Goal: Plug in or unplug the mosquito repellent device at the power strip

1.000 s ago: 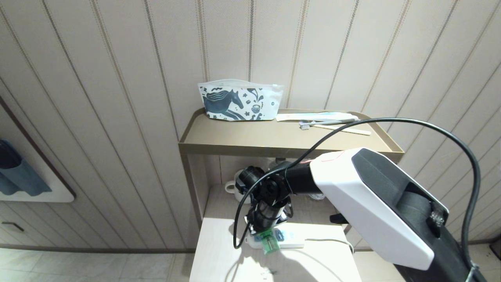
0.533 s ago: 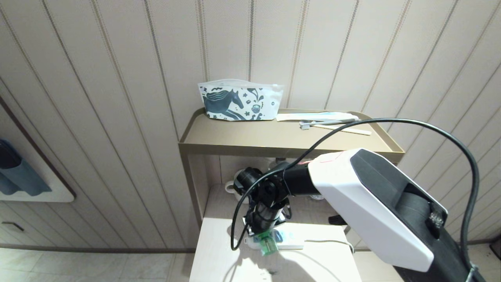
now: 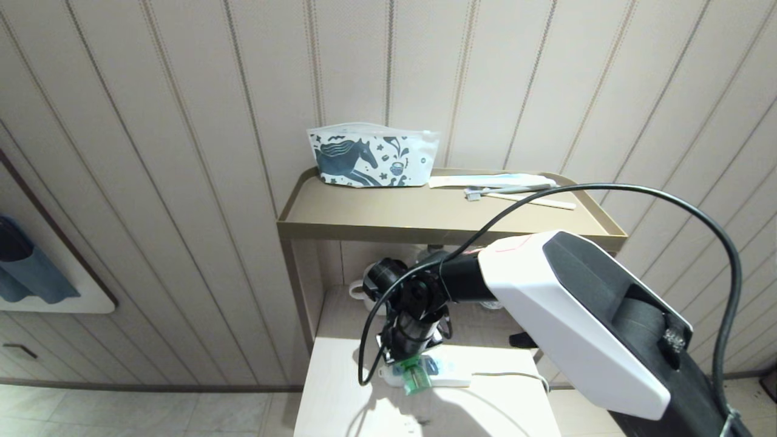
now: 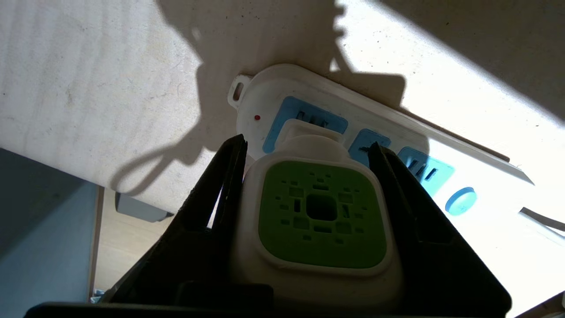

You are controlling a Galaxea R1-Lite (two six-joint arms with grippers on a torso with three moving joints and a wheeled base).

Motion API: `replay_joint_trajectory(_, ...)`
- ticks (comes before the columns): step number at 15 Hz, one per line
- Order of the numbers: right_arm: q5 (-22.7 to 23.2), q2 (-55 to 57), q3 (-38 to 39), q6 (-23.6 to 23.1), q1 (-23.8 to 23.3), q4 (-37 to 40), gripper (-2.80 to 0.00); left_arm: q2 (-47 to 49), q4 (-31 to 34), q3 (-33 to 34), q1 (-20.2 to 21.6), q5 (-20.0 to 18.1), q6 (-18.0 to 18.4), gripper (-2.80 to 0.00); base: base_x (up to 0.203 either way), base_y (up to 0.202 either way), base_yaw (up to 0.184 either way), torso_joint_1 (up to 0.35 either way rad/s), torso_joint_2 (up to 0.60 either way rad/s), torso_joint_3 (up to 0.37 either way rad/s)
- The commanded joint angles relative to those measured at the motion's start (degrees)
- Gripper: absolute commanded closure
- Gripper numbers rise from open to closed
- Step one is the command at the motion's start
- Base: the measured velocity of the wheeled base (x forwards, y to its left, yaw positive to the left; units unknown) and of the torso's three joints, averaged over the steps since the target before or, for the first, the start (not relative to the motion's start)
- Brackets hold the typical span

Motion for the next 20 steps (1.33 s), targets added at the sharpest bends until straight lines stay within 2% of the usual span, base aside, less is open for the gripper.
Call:
replay_joint_trajectory(1,-0.2,-0.1,0.0,0.1,-0.1,0.2,0.0,0.1,-0.1,0.0,0.0,0.0,0.0,0.0,0.0,0.0,0.0,0.0,0.0,0.0)
replay_joint_trajectory(5,-2.1,0.0,0.0,0.1,0.0,0.2,0.0,0.1,0.0,0.0,0.0,0.0,0.0,0.0,0.0,0.0,0.0,0.0,0.0,0.0)
replay_joint_trajectory(20,-1.7,1.7,1.0,0.1,0.0,0.2,0.0,0.1,0.0,0.0,0.0,0.0,0.0,0.0,0.0,0.0,0.0,0.0,0.0,0.0)
